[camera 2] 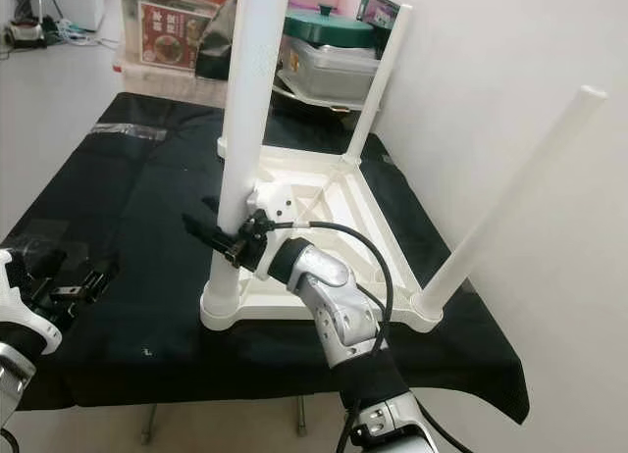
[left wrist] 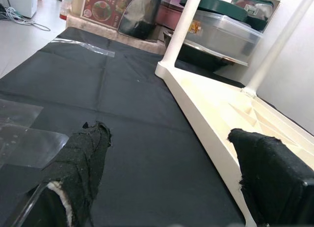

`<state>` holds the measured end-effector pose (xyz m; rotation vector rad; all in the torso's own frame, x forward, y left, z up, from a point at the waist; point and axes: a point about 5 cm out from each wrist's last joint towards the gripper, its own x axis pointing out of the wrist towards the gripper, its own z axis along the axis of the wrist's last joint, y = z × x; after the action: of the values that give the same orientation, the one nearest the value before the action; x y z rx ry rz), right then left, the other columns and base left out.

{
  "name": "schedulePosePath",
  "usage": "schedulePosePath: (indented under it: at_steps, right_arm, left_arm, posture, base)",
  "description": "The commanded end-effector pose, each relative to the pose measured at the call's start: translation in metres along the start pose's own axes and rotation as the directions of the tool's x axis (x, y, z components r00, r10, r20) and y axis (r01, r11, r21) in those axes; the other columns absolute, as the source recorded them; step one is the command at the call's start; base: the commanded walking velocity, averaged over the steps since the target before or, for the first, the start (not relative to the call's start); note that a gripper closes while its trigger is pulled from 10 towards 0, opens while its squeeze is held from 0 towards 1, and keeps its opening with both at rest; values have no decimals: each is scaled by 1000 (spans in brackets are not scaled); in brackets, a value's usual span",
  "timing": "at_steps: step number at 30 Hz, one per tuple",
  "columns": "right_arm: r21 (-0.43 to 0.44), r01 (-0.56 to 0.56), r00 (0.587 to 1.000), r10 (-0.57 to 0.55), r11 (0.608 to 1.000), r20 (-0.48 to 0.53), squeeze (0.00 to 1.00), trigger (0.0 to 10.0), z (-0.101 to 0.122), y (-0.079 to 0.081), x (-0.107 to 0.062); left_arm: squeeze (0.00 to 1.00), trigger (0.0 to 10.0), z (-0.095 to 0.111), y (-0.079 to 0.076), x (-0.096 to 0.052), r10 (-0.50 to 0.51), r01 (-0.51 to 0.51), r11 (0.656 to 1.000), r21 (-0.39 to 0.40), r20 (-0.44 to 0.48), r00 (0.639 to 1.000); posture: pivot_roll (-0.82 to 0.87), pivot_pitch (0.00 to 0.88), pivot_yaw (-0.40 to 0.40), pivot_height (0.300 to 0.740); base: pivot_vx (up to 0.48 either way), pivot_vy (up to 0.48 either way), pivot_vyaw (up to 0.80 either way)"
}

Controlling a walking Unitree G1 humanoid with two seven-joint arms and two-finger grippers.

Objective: Building children table

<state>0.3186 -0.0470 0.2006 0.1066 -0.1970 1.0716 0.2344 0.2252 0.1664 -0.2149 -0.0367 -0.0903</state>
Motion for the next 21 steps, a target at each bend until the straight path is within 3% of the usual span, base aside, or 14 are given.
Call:
schedulePosePath:
  at_steps: [1,9,10,11,12,14,16,17,18,19,20,21]
  right_arm:
    - [59,-15,996,20,998,-86,0,0,-22,4,-4]
    - [58,-24,990,32,998,-138,0,0,-29,8,-3]
    - [34,36,983,-29,999,-184,0,0,-33,3,0]
    - [29,199,950,-186,980,-252,0,0,-40,-10,1]
    - [15,421,864,-396,907,-310,0,0,-47,-28,-3]
    - [15,421,864,-396,907,-310,0,0,-47,-28,-3]
    - [-7,682,677,-635,732,-372,0,0,-57,-46,-16]
    - [-7,682,677,-635,732,-372,0,0,-57,-46,-16]
    - [3,750,614,-695,661,-373,0,0,-60,-49,-24]
    - [7,788,575,-732,616,-365,0,0,-61,-50,-30]
    - [7,788,575,-732,616,-365,0,0,-61,-50,-30]
    - [10,822,535,-767,569,-355,0,0,-63,-51,-38]
  left_arm:
    - [0,10000,-1,-2,1,-4,4,1000,-23,3,1000]
    - [0,10000,0,0,-1,10,-10,1000,-21,5,1000]
    - [0,10000,0,1,-1,12,-12,1000,-21,6,1000]
    - [0,10000,0,2,-1,15,-15,1000,-23,7,1000]
    - [0,10000,1,2,-1,18,-17,1000,-25,8,1000]
    - [0,10000,1,2,-1,18,-17,1000,-25,8,1000]
    - [0,10000,1,2,-1,22,-21,999,-26,10,1000]
    - [0,10000,1,2,-1,22,-21,999,-26,10,1000]
    - [0,10000,1,2,-2,25,-24,999,-26,10,1000]
    - [0,10000,1,3,-2,29,-29,999,-24,9,1000]
    - [0,10000,1,3,-2,29,-29,999,-24,9,1000]
    - [0,10000,1,3,-2,33,-33,999,-24,8,999]
  posture:
    - [187,0,-192,740]
    - [198,0,-198,740]
    - [198,0,-197,740]
    - [197,0,-195,740]
    - [197,0,-196,740]
    - [197,0,-196,740]
    - [197,0,-196,740]
    - [197,0,-196,740]
    - [200,0,-195,740]
    - [200,0,-195,740]
    - [200,0,-195,740]
    - [199,0,-192,740]
  base:
    - [0,0,0]
    - [0,0,0]
    - [0,0,0]
    - [0,0,0]
    - [0,0,0]
    - [0,0,0]
    - [0,0,0]
    - [0,0,0]
    - [0,0,0]
    - [0,0,0]
    - [0,0,0]
    - [0,0,0]
